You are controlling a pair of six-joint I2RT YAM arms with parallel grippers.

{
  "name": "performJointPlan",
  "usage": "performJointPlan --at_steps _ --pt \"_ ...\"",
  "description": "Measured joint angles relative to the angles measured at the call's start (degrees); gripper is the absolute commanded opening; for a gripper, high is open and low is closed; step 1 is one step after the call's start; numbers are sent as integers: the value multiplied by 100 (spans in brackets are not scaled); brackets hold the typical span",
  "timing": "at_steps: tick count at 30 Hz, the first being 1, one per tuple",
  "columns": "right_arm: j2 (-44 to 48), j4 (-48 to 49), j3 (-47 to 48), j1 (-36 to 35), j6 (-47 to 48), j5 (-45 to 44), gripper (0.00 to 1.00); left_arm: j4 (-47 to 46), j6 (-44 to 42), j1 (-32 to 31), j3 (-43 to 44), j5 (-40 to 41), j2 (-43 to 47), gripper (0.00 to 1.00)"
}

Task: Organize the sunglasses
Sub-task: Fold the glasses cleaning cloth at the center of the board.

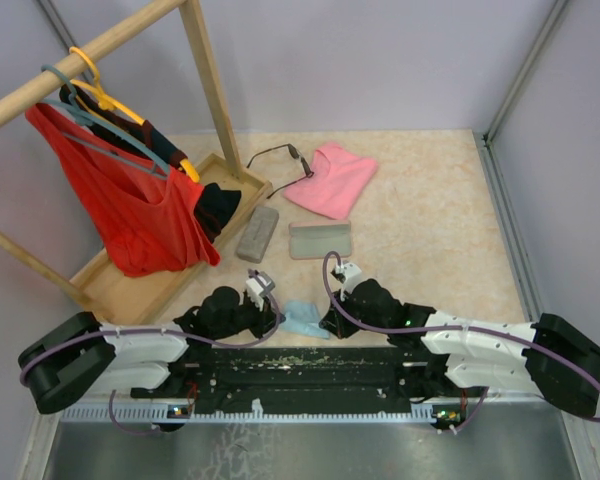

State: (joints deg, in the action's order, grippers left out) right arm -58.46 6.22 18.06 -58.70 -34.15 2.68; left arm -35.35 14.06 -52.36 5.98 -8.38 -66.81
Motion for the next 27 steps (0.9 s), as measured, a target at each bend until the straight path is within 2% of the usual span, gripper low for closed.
performJointPlan --at_steps 3,10,13,14,15,17,19,20,23,27 --pt "0 2 0 0 0 0 0 24 -4 0 0 48 173 1" --pt "2 0 0 0 0 -7 0 92 -46 0 0 173 516 1" --pt "2 -4 0 0 0 -9 0 138 -42 0 0 223 597 19" --pt "7 -7 0 0 2 -7 0 151 -42 0 0 247 608 33" --pt "11 -7 0 0 2 -7 0 160 -42 0 0 264 608 41" --pt "20 -7 0 0 11 0 0 186 -24 0 0 280 597 52" --pt "24 -2 0 0 26 20 0 199 -17 0 0 271 553 69" --pt "24 -4 0 0 33 28 0 201 -24 0 0 256 527 72" --pt "35 -22 0 0 55 42 0 210 -22 0 0 201 474 72" --pt "68 -48 0 0 59 48 0 192 -44 0 -2 162 459 59"
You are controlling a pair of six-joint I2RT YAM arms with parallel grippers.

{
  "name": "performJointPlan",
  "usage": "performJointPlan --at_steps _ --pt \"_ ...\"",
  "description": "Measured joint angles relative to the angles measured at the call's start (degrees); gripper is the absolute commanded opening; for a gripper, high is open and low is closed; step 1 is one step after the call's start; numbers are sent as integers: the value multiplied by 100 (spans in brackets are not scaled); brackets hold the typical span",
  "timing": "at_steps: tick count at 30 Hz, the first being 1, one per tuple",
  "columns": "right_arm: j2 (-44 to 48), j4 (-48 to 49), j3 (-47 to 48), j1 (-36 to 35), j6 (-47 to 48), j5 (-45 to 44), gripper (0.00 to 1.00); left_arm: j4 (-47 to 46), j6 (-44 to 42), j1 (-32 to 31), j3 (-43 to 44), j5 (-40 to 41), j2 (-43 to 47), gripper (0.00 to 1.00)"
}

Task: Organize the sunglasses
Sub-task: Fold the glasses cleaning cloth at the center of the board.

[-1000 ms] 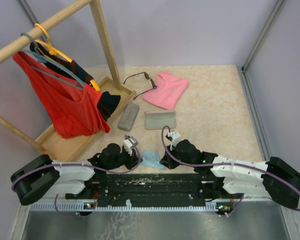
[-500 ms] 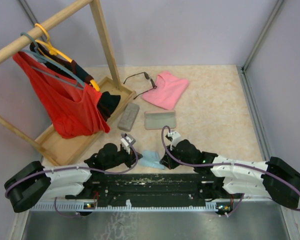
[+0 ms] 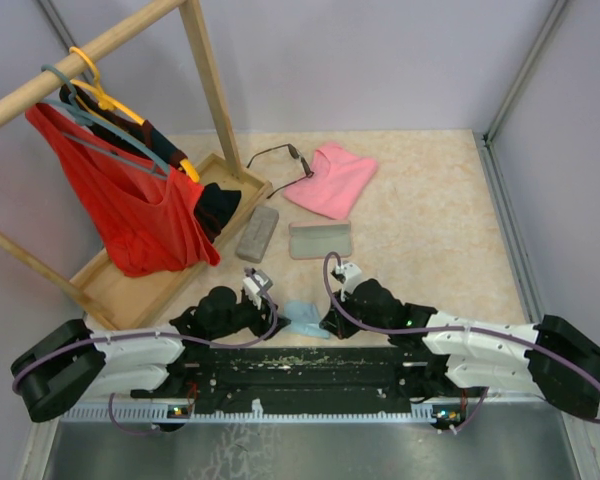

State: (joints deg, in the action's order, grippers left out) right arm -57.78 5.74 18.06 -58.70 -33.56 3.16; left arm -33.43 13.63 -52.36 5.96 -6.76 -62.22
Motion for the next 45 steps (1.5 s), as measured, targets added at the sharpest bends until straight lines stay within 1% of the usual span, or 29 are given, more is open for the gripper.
performJointPlan --at_steps 3,6,9,13,19,27,37,45 --pt "63 -37 -7 0 15 24 0 -125 -44 0 -11 -57 -11 55" --pt "164 -94 -9 0 52 79 0 -262 -76 0 -11 -184 -72 54" --pt "234 -111 -9 0 79 125 0 -317 -122 0 -11 -352 -232 56" --pt "232 -144 -9 0 101 133 0 -326 -177 0 -9 -566 -461 63" --pt "199 -216 -9 0 101 114 0 -317 -188 0 -9 -695 -407 63" --pt "138 -280 -9 0 98 44 0 -332 -192 0 -11 -654 142 59" --pt "136 -389 -7 0 52 -181 0 -341 -214 0 -9 -894 -369 59" --pt "103 -389 -7 0 35 -201 0 -341 -221 0 11 -1010 -446 57"
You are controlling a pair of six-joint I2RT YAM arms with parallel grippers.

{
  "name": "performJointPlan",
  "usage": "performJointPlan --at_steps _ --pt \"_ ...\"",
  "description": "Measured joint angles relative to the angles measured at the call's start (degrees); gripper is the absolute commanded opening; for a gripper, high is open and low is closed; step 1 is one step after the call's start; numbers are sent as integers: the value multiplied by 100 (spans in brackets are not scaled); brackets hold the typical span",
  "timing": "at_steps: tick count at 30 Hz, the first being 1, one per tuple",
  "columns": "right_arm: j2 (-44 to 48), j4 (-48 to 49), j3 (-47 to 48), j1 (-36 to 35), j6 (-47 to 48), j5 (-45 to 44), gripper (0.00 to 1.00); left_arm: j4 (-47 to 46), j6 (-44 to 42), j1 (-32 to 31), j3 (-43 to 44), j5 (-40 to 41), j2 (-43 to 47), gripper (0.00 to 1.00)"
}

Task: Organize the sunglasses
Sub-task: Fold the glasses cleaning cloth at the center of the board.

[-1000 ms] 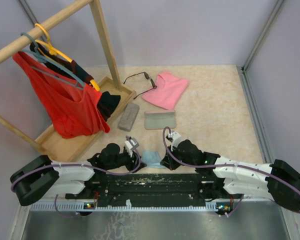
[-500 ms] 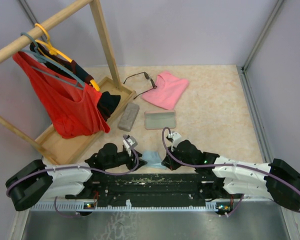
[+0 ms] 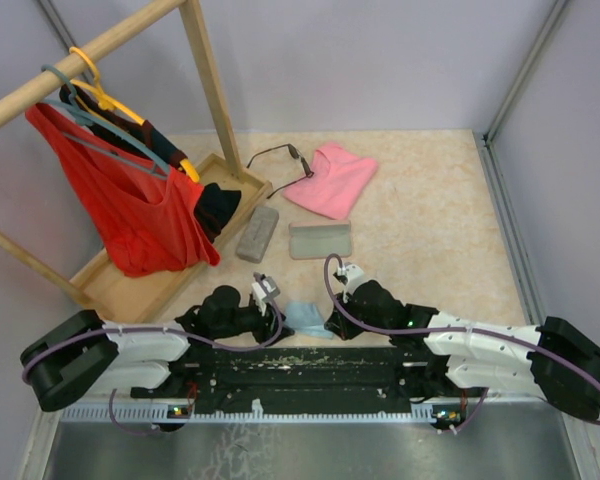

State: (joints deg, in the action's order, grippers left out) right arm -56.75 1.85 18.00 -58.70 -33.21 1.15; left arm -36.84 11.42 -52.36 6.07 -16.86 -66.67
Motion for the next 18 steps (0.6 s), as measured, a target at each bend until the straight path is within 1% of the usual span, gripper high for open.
performJointPlan --at_steps 9,18 --pt "0 2 0 0 -70 -26 0 24 -125 0 208 -114 -348 57" --pt "0 0 0 0 -136 -85 0 46 -149 0 249 -144 -446 53"
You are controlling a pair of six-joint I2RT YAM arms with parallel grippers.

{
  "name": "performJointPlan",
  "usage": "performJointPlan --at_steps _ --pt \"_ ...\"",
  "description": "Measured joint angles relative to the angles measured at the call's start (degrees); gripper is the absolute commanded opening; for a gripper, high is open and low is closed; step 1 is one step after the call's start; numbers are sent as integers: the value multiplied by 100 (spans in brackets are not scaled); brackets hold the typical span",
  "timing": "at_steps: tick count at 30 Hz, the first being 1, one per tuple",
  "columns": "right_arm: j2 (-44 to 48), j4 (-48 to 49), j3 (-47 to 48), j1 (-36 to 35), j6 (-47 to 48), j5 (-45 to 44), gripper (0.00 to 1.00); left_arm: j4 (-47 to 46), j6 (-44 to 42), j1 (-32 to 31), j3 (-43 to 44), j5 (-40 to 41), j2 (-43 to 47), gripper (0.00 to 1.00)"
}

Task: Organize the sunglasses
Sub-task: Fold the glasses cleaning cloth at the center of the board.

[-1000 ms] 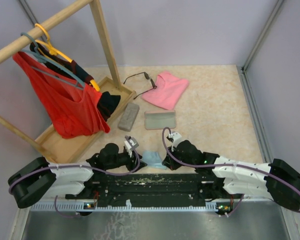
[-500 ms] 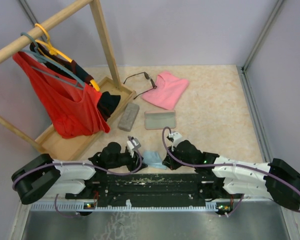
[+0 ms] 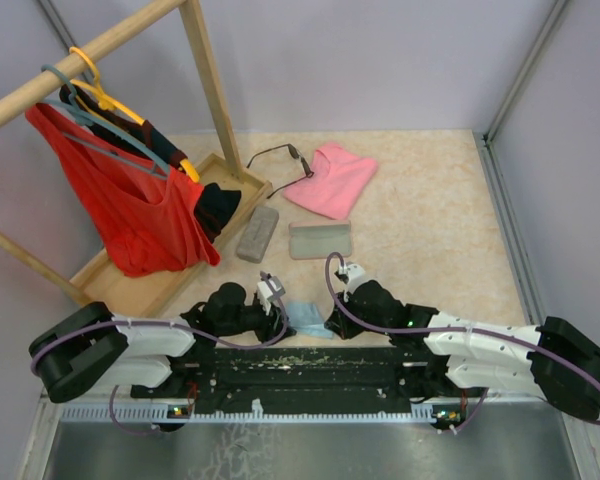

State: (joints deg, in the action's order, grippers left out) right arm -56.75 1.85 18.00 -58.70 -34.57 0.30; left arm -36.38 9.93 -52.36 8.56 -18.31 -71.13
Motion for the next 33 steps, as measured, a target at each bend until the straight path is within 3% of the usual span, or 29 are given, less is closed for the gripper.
performJointPlan --at_steps 17,33 --pt "0 4 0 35 -61 -48 0 136 -90 0 151 116 -216 39" --pt "-92 26 0 37 -59 -42 0 302 -144 0 201 219 -79 4"
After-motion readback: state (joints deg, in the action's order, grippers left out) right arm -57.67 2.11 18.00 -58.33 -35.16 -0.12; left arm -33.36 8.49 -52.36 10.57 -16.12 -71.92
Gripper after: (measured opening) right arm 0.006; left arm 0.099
